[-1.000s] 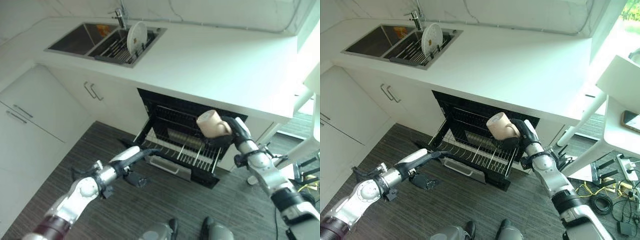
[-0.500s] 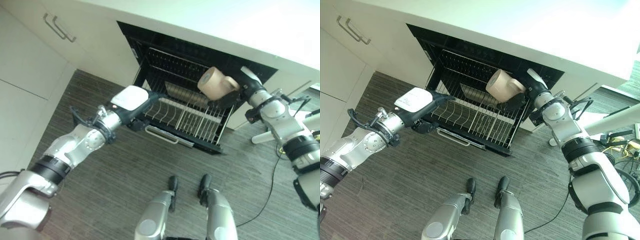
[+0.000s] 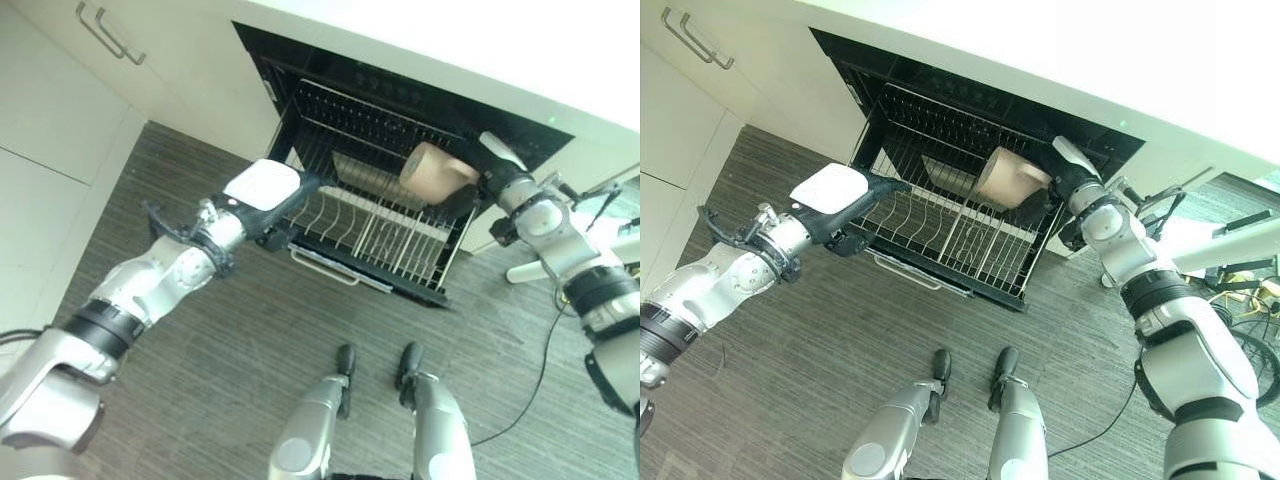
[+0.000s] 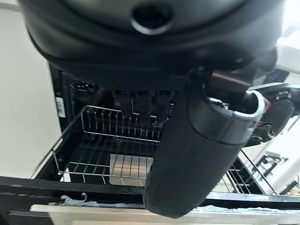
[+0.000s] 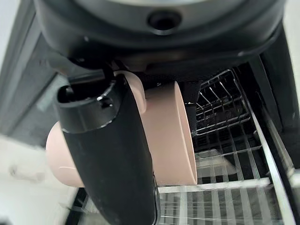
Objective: Place the dishes in the dishwasher.
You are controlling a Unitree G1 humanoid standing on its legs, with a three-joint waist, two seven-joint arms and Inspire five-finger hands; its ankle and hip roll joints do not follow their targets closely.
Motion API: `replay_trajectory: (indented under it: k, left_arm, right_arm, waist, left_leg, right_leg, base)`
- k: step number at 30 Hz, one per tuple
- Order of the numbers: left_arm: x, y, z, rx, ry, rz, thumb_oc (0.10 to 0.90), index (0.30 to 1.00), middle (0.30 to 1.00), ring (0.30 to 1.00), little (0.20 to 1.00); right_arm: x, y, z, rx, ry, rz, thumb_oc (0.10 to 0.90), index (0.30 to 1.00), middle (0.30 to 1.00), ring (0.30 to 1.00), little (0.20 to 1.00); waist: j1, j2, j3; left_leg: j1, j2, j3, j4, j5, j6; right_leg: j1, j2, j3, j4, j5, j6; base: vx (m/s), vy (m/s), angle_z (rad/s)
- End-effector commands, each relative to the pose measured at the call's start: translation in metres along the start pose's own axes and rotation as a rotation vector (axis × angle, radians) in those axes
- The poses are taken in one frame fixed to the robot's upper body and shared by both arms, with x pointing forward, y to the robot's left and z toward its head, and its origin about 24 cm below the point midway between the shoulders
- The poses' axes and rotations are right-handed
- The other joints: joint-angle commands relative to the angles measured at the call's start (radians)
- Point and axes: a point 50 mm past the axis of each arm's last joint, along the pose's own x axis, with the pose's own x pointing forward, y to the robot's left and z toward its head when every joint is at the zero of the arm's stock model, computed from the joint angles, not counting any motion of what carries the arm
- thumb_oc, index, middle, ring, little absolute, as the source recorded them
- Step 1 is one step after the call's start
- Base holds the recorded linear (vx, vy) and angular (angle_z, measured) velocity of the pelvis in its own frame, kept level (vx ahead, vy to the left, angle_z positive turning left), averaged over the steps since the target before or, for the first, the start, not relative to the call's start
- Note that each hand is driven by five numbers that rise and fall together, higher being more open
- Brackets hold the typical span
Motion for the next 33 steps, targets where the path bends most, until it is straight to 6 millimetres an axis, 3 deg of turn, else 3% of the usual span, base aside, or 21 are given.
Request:
replay_trajectory:
  k: [1, 9, 13, 16, 25, 33]
  left_arm:
    - [0.001, 0.043, 0.013, 0.012, -0.084, 0.085, 0.800, 0.900, 0.900, 0.900, 0.900]
    - [-0.004, 0.050, 0.022, -0.007, -0.153, -0.031, 0.800, 0.900, 0.900, 0.900, 0.900]
    - [-0.008, 0.059, 0.026, 0.015, -0.181, -0.052, 0.800, 0.900, 0.900, 0.900, 0.900]
    - [-0.012, 0.061, 0.026, 0.033, -0.198, -0.053, 0.800, 0.900, 0.900, 0.900, 0.900]
    - [-0.015, 0.061, 0.026, 0.045, -0.202, -0.036, 0.800, 0.900, 0.900, 0.900, 0.900]
    - [-0.016, 0.061, 0.023, 0.047, -0.196, -0.024, 0.800, 0.900, 0.900, 0.900, 0.900]
  right_arm:
    - [0.001, -0.078, 0.062, -0.185, -0.283, -0.247, 0.400, 0.300, 0.300, 0.300, 0.300]
    - [-0.004, -0.069, 0.077, -0.618, -0.417, -0.169, 0.400, 0.300, 0.300, 0.300, 0.300]
    - [-0.010, -0.059, 0.090, -0.966, -0.593, -0.175, 0.400, 0.300, 0.300, 0.300, 0.300]
    - [-0.012, -0.046, 0.092, -1.126, -0.677, -0.145, 0.400, 0.300, 0.300, 0.300, 0.300]
    - [-0.012, -0.042, 0.084, -1.135, -0.685, -0.229, 0.400, 0.300, 0.300, 0.300, 0.300]
    - [-0.009, -0.051, 0.062, -1.114, -0.497, -0.237, 0.400, 0.300, 0.300, 0.300, 0.300]
  waist:
    - [0.005, -0.002, -0.013]
    - [0.019, -0.008, -0.013]
    - [0.036, -0.018, -0.013]
    - [0.047, -0.028, -0.013]
    - [0.057, -0.027, -0.013]
    - [0.055, -0.021, -0.013]
  left_leg:
    - [-0.083, 0.076, 0.014, 0.046, -0.015, -0.062]
    - [-0.096, 0.071, 0.009, 0.046, -0.012, -0.060]
    - [-0.100, 0.070, 0.004, 0.046, -0.017, -0.058]
    - [-0.113, 0.072, 0.006, 0.046, -0.011, -0.058]
    - [-0.135, 0.073, 0.012, 0.046, -0.015, -0.059]
    - [-0.146, 0.072, 0.016, 0.046, -0.015, -0.059]
  right_leg:
    - [-0.014, -0.048, 0.079, -0.092, 0.051, 0.151]
    - [-0.020, -0.058, 0.064, -0.092, 0.053, 0.156]
    - [-0.017, -0.062, 0.057, -0.092, 0.048, 0.164]
    - [-0.023, -0.064, 0.051, -0.092, 0.050, 0.165]
    - [-0.034, -0.067, 0.044, -0.092, 0.039, 0.164]
    - [-0.042, -0.069, 0.043, -0.092, 0.035, 0.162]
  base:
    - [-0.04, 0.012, 0.02]
    - [0.00, -0.004, 0.00]
    - [-0.01, -0.056, 0.14]
    - [-0.04, -0.066, 0.09]
    - [-0.05, -0.005, 0.01]
    - [-0.03, 0.014, 0.00]
